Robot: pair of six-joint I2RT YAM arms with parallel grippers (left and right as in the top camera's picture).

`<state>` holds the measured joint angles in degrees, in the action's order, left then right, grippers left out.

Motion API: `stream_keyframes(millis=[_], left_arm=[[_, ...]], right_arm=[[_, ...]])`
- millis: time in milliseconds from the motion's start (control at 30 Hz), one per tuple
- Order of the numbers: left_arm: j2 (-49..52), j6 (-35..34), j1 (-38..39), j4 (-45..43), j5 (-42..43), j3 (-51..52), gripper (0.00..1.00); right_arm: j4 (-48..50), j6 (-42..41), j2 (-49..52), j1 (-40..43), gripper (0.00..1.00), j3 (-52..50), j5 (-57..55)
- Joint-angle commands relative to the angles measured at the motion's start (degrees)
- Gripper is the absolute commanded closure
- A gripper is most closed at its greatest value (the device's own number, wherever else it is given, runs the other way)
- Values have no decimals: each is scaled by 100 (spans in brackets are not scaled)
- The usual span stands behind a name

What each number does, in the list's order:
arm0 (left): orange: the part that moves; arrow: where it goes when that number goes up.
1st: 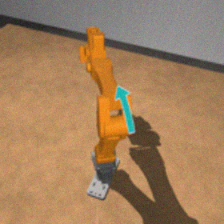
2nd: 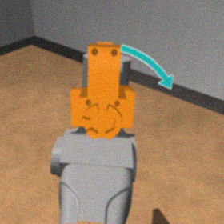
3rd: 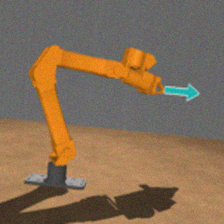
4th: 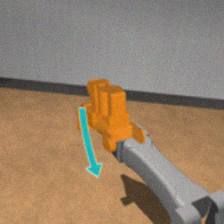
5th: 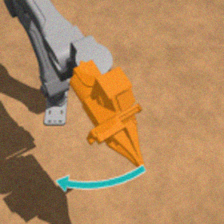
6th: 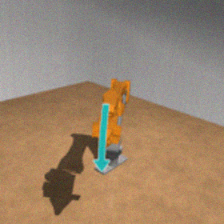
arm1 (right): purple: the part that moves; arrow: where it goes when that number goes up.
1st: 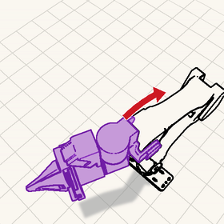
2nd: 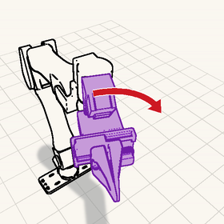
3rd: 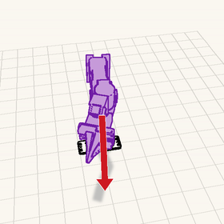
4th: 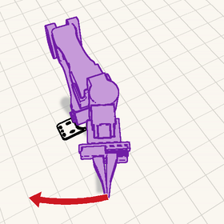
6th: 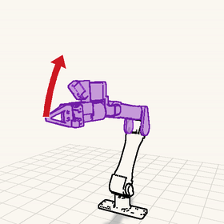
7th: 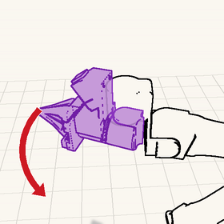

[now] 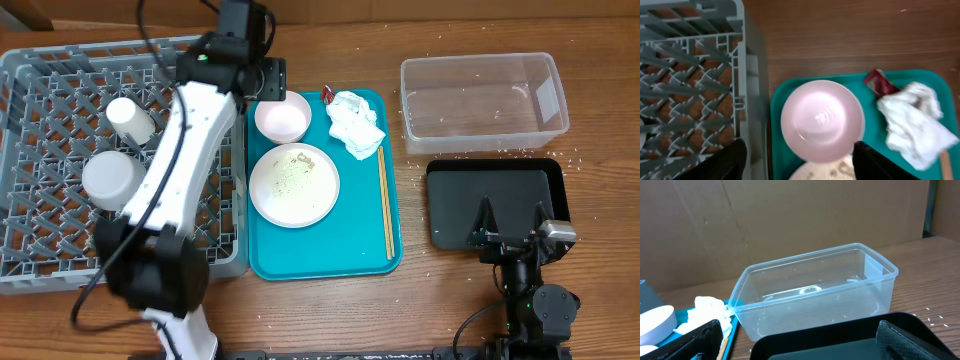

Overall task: Sort waste into correct bins and load items into the dishwasher
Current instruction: 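Release the bowl and move the left gripper to the pink bowl, then grasp the rim of the pink bowl with the left gripper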

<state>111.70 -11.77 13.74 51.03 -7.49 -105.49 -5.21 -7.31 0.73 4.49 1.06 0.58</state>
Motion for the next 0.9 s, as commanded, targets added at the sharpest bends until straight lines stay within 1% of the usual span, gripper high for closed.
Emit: stream_keyframes(millis=[0, 33, 100, 200, 333, 433, 500, 567, 667, 767, 867], left_arm=[[608, 245, -31, -254, -240, 44, 37], [767, 457, -28, -361, -83, 44, 40], [955, 730, 17, -511, 208, 44, 41], [1019, 750, 96, -730, 354, 44, 39], [1001, 697, 208, -866, 511, -57, 40], [1005, 686, 284, -789, 1259, -57, 44], [1025, 678, 348, -667, 1508, -46, 46], [1051, 662, 422, -540, 1434, -39, 47], [1207, 662, 557, -411, 1207, -35, 44], [1362, 658, 621, -369, 1016, -35, 44], [1464, 640, 621, -367, 1016, -35, 44]], right_arm=[[37, 9, -57, 20, 0, -59, -50], [37, 9, -57, 20, 0, -59, -50], [37, 9, -57, 20, 0, -61, -50], [37, 9, -57, 20, 0, -59, -50], [39, 9, -57, 20, 0, -61, -50], [37, 9, -57, 20, 0, -59, -50], [37, 9, -57, 20, 0, -59, -50], [37, 9, -57, 20, 0, -59, -50], [37, 9, -57, 20, 0, -59, -50], [37, 9, -57, 20, 0, -59, -50], [39, 9, -57, 20, 0, -59, -50]])
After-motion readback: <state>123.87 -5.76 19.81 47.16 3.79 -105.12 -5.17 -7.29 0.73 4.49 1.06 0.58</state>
